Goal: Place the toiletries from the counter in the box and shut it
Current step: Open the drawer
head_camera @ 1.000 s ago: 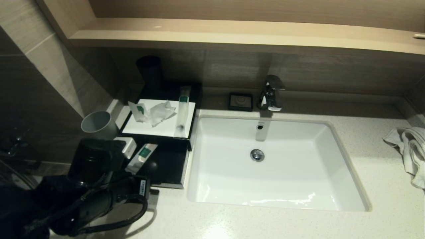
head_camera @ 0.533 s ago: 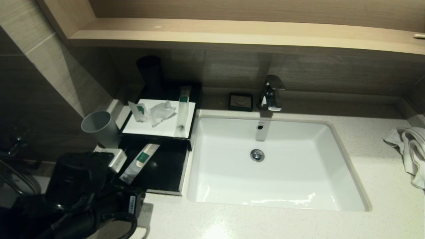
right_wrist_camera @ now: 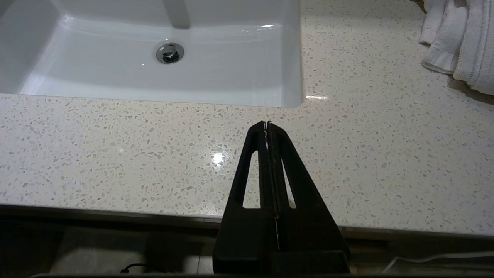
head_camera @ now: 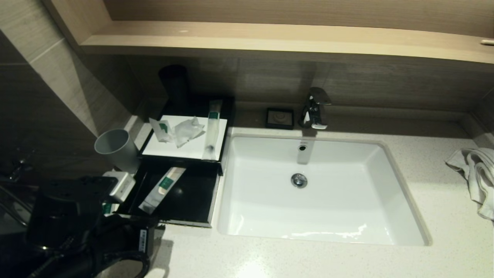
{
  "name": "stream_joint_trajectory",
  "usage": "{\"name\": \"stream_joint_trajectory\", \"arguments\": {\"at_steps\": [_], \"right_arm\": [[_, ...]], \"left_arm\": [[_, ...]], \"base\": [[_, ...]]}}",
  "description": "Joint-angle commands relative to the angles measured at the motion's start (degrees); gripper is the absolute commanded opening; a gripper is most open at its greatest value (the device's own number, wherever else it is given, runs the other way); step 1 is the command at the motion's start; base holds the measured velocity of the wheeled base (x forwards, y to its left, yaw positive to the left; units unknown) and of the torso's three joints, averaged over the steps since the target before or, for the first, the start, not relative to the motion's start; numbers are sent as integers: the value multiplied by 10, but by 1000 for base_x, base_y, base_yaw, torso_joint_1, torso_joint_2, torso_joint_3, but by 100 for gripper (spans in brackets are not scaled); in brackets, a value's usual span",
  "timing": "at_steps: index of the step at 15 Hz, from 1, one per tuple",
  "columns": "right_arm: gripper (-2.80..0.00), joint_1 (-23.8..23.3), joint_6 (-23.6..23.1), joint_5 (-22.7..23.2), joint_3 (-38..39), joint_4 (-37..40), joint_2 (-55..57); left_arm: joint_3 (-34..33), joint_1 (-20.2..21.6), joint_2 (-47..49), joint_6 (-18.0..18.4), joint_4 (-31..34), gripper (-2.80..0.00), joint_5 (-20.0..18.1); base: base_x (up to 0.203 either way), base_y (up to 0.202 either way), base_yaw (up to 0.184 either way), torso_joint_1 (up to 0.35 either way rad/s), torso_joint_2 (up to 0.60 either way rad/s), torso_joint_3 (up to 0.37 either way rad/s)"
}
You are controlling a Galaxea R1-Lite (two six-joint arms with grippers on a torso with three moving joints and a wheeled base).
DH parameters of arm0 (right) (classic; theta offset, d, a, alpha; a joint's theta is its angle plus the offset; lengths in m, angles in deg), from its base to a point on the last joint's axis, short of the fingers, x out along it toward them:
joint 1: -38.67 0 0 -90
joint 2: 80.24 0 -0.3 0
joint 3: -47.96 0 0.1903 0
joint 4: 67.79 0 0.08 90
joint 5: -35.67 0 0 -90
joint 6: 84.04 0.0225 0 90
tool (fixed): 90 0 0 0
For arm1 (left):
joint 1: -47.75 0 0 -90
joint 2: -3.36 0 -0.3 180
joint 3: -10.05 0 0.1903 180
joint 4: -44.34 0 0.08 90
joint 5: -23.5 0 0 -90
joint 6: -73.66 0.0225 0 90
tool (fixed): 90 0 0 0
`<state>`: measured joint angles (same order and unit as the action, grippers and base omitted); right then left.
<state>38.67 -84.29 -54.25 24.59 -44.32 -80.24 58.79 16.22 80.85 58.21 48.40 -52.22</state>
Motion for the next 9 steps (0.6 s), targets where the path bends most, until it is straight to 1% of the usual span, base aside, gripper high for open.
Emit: {"name": "stream_joint_trajectory", "arguments": {"at_steps": [1,6,9], "right_arm": [[-280,0,0,0,0,0,0],[-280,0,0,1,0,0,0],[-280,0,0,1,0,0,0]], "left_arm": [[27,1,16,-1,9,-280,2],[102,3,68,-2,60,-280,1],[132,3,80,-9,66,-280,2]], "base": [[0,0,0,0,0,0],[0,0,0,0,0,0],[0,0,0,0,0,0]]}}
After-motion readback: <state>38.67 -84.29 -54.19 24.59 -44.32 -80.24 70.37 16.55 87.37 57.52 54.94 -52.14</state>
